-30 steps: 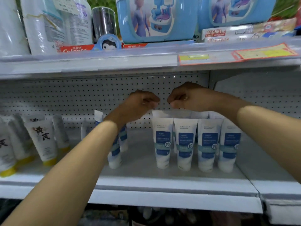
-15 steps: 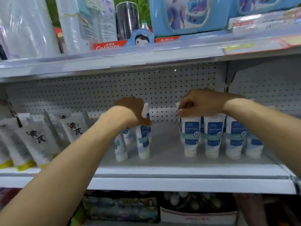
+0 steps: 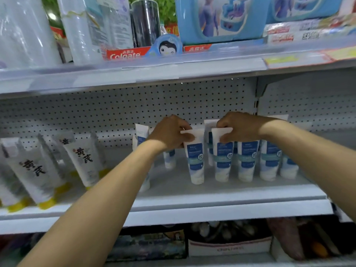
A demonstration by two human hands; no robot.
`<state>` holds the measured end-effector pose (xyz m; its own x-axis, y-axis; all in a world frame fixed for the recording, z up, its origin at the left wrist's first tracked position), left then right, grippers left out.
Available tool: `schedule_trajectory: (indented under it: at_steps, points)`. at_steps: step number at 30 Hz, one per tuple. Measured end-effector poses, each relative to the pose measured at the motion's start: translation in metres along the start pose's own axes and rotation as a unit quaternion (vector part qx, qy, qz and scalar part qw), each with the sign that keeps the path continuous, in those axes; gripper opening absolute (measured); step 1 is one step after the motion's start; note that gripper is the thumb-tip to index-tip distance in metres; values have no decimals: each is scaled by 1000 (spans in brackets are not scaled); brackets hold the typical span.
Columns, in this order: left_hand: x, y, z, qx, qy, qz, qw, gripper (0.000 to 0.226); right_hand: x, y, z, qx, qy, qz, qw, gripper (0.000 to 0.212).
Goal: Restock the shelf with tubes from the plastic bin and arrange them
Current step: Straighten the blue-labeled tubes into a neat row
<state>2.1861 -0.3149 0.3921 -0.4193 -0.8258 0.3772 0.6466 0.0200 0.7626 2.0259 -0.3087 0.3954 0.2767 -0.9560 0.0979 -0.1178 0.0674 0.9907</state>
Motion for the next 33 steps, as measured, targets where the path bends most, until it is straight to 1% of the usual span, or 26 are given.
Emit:
schedule_trajectory:
  at_steps: [6,11,15,19,22,24,26,27,28,30,32,33]
  points:
    - [6,-7,1,-20,-19,15,999,4,2,-2,3,51,6,-8,999,6]
    - [9,-9,5,2,-39,7,999,2,3,-2,3,55,1,-18,998,15]
    - [11,-10,4,7,-36,-4,999,5,3,-2,2,55,0,-16,998,15]
    - [13,-14,3,19,-31,-32,999,10,3,0,4,57,-1,-9,998,17]
    - [9,-7,5,19,-49,-36,998,19,5,12,4,101,21,31,994,26]
    - [10,13,5,38,-74,-5,996,22,8,24,8,152,26,78,985,24]
    - [17,40,-1,103,-85,36,990,27,16,34,13,151,16,133,979,21]
    - [23,48,-6,153,-81,36,984,30,21,36,14,135,11,150,979,18]
    - [30,52,-14,203,-70,14,977,37,27,37,14,116,7,156,981,16]
    - [41,45,-31,277,-37,-71,958,51,41,31,13,75,-6,128,989,20]
    - [47,33,-48,318,-20,-158,935,53,53,21,10,22,-18,78,997,28]
    - [50,30,-54,321,-24,-179,930,50,58,18,7,-3,-22,58,998,32]
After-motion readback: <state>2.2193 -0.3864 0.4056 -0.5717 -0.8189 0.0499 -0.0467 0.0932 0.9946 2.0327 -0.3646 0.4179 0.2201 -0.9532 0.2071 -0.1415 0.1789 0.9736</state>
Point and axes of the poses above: each hand's wrist, its own x-axis towards the middle knuckle, its own y-axis out of the back of the hand, z = x × y, the point moved 8 cm from there along x, towards the middle knuckle, and after that the axes turned 8 degrees about -y, right-handed, at the moved point
